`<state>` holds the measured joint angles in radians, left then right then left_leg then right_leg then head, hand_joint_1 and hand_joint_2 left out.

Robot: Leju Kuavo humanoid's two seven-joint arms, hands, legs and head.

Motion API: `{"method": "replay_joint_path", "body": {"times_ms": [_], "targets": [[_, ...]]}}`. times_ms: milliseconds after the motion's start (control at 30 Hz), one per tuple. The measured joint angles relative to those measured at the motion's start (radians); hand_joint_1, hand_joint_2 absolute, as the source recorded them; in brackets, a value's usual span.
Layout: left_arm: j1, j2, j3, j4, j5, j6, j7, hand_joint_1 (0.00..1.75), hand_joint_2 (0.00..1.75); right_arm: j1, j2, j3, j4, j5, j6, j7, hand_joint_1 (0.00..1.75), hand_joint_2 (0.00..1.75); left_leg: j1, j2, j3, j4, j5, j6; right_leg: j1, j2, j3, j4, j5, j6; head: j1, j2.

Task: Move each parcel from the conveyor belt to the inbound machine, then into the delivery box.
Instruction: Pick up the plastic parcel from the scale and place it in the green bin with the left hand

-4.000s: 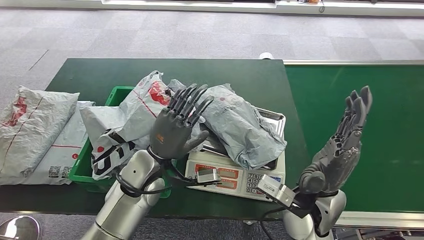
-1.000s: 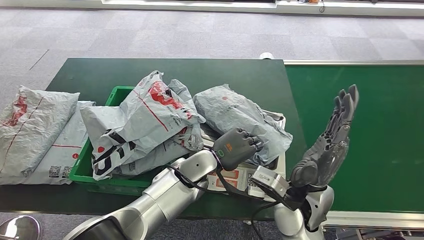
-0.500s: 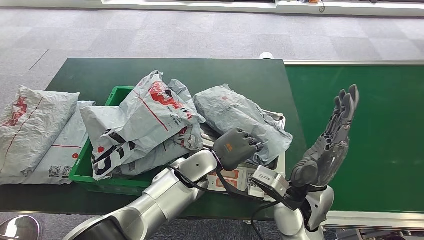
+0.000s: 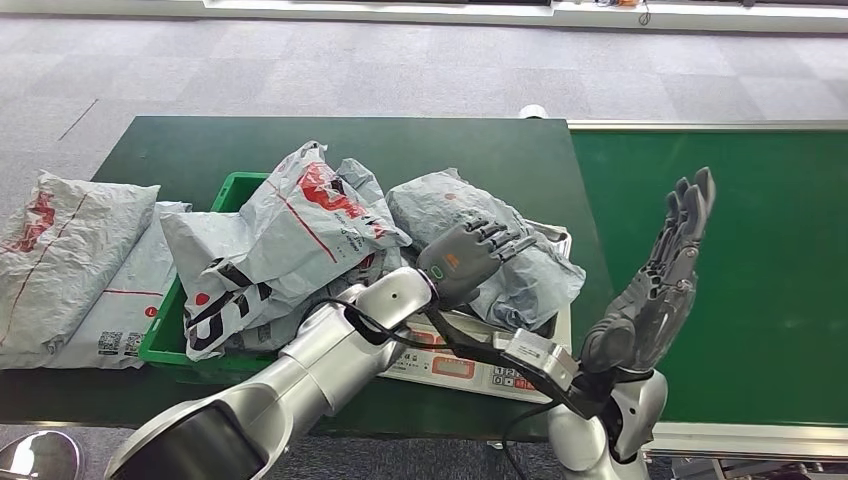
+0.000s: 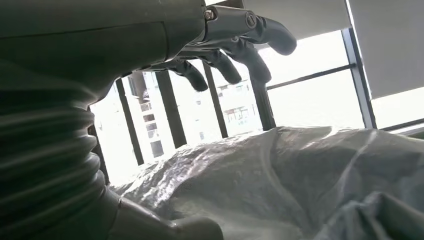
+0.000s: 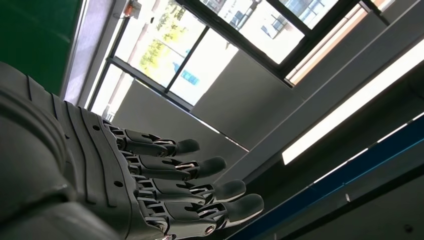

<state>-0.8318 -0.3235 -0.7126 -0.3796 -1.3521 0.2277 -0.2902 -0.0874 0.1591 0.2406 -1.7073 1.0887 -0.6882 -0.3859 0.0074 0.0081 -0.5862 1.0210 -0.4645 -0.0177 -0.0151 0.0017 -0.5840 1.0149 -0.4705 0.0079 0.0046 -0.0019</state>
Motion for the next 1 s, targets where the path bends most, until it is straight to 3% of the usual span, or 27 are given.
{"method": "replay_joint_path", "body": {"times_ms": [600, 1000], "targets": [[-0.097, 0.000, 0.000, 0.081, -0.042, -0.257, 0.054, 0.00, 1.75, -0.005, 0.007, 0.002, 0.028, -0.014, -0.008, -0.009, 0.00, 0.00, 0.000, -0.001, 0.000, 0.000, 0.000, 0.000, 0.000, 0.000, 0.000, 0.000, 0.000, 0.000, 0.000, 0.000], [-0.093, 0.000, -0.001, 0.107, -0.065, -0.292, 0.046, 0.00, 1.75, -0.006, 0.011, 0.002, 0.030, -0.020, -0.008, -0.010, 0.00, 0.00, 0.000, -0.001, 0.000, 0.000, 0.000, 0.000, 0.000, -0.001, 0.000, 0.000, 0.000, 0.000, 0.000, 0.000]]}}
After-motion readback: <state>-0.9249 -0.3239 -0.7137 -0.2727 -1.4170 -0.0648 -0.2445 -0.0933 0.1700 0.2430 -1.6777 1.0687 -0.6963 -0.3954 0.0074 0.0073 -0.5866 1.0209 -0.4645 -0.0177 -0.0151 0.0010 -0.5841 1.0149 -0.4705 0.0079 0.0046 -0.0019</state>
